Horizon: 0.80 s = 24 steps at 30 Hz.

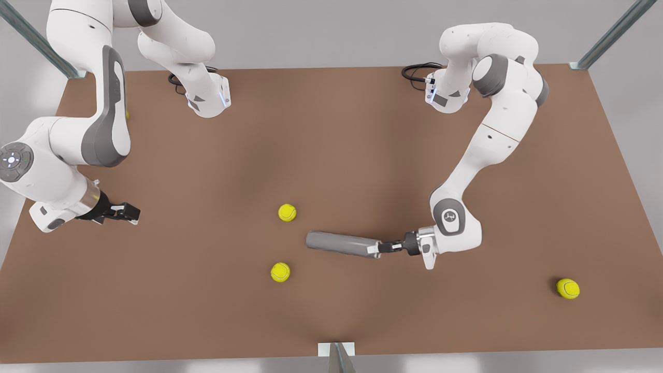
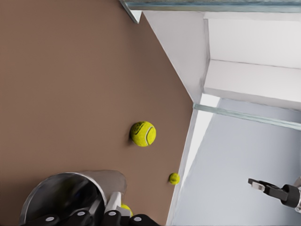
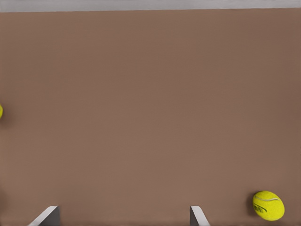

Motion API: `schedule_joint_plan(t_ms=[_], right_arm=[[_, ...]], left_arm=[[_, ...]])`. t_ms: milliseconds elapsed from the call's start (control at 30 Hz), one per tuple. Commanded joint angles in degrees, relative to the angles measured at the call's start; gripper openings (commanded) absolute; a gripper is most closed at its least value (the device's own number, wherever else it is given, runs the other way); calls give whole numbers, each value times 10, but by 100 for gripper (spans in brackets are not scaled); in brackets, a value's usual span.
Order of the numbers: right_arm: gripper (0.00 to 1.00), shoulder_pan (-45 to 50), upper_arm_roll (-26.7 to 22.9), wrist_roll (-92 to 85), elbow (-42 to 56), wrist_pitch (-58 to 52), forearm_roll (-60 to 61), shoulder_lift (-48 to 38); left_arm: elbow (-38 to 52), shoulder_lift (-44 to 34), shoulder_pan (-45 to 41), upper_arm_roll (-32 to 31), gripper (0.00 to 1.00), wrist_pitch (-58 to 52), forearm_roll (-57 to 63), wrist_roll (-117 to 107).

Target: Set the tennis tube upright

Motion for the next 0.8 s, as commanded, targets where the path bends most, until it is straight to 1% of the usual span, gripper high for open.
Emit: schedule_joint_plan(t_ms=[0,33,67,100,167,200,233,267,333,500,533,600,667,767], right_arm=[[100,0,0,0,0,0,0,0],[100,0,0,0,0,0,0,-1],[100,0,0,0,0,0,0,0],[100,0,0,0,0,0,0,0],[100,0,0,0,0,0,0,0],[100,0,0,0,1,0,0,0],[100,0,0,0,1,0,0,0],[100,0,0,0,0,0,0,0],[100,0,0,0,1,3,0,1],[100,0,0,0,1,5,0,1],[100,1,0,0,1,5,0,1],[100,0,0,0,1,5,0,0],[100,1,0,0,1,4,0,0],[100,0,0,0,0,4,0,0]], left_arm=[[0,1,0,-2,21,1,-2,0],[0,1,0,-4,23,8,-3,0],[0,2,0,-4,31,8,-4,0],[0,2,0,-4,36,8,-9,0],[0,2,0,-5,44,7,-10,-1],[0,2,1,-9,45,8,-14,-1],[0,1,0,-9,44,8,-20,-1],[0,1,-1,-13,41,9,-27,-1],[0,3,-10,-23,41,45,-39,0],[0,6,-28,-23,41,71,-63,0],[1,6,-28,-23,38,72,-63,0],[0,4,-28,-23,21,72,-62,1],[0,2,-32,-24,21,91,-63,1],[0,3,-33,-24,21,92,-64,0]])
